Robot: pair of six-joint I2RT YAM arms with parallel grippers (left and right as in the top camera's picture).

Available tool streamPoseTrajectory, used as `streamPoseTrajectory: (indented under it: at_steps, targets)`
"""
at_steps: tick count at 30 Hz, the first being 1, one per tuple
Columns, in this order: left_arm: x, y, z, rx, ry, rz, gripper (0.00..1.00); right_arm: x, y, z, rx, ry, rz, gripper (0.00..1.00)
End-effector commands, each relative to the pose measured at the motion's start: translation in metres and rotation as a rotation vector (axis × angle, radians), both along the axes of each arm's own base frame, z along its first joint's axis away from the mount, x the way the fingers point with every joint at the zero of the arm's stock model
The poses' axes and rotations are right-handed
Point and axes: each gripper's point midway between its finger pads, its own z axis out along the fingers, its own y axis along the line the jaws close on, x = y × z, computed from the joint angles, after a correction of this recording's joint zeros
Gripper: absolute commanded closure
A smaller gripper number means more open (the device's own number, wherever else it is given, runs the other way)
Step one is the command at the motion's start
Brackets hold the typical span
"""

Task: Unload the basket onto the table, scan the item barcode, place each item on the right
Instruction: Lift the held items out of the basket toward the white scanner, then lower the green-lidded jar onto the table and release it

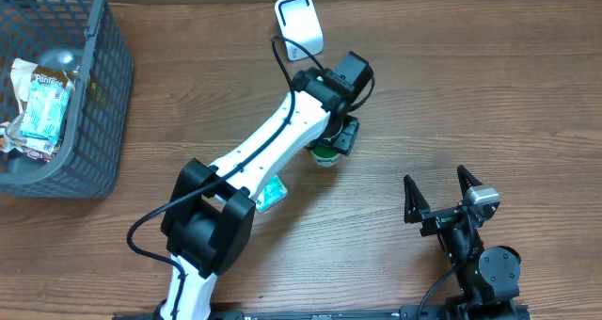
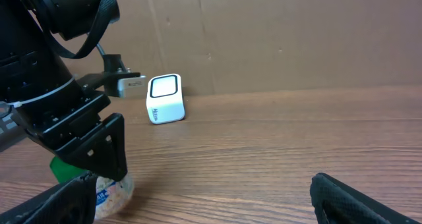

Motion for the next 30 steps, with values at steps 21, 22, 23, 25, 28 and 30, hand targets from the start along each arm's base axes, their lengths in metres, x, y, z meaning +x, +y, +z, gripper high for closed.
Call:
streamPoseTrajectory:
  at_steps: [21, 22, 23, 25, 28, 30]
  targets:
    - [-0.011, -0.013, -0.011, -0.094, 0.05, 0.636, 0.67, 0.0, 0.0, -0.002, -0.003, -0.004, -0.001, 0.0]
    - [-0.011, -0.014, -0.014, -0.099, 0.048, 0.643, 0.67, 0.0, 0.0, -0.002, -0.003, -0.004, -0.001, 0.0]
    - [-0.01, -0.015, -0.016, -0.105, 0.045, 0.644, 0.66, 0.0, 0.0, -0.002, -0.003, -0.004, -0.001, 0.0]
    - [-0.009, -0.016, -0.022, -0.114, 0.04, 0.643, 0.66, 0.0, 0.0, -0.002, -0.003, -0.004, -0.001, 0.0]
    - [-0.009, -0.016, -0.031, -0.118, 0.037, 0.642, 0.65, 0.0, 0.0, -0.002, -0.003, -0.004, -0.001, 0.0]
    - [-0.01, -0.015, -0.036, -0.115, 0.037, 0.634, 0.64, 0.0, 0.0, -0.002, -0.003, -0.004, -0.001, 0.0]
